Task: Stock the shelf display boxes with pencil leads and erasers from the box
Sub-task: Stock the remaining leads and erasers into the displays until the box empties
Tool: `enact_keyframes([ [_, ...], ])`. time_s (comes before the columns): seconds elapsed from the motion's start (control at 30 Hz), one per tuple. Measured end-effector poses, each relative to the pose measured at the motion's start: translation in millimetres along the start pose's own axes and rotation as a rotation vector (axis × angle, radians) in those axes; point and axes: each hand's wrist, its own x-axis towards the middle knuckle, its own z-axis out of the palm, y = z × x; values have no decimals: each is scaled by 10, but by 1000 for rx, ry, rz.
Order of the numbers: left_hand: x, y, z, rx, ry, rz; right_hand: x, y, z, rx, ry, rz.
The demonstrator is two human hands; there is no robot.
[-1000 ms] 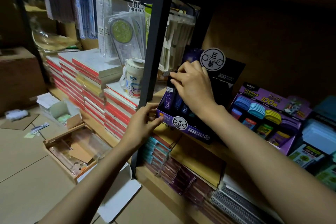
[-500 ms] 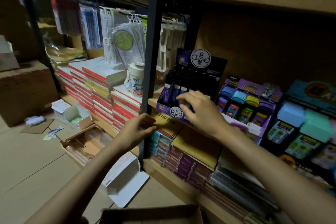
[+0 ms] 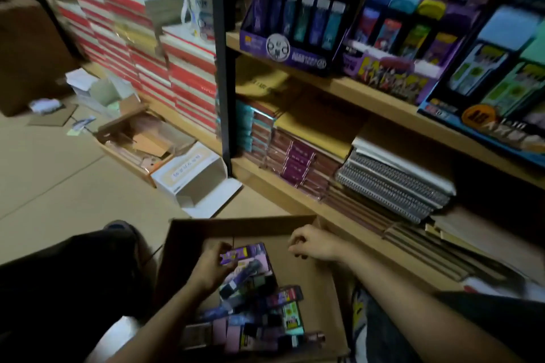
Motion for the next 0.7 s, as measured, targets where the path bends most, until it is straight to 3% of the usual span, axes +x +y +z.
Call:
enact_keyframes([
  [0.17, -244, -539, 513, -61, -131, -148, 271, 499, 763, 83, -45, 156],
  [0.3, -228, -796, 586, 238, -197, -48, 394, 767, 1232, -64, -4, 190],
  [0.4, -73, -844, 615, 302, -170, 13, 469, 859, 1470, -137, -15, 218],
  [0.7, -2, -1098, 940, 527, -179, -26, 674, 869, 1826, 220, 333, 482],
])
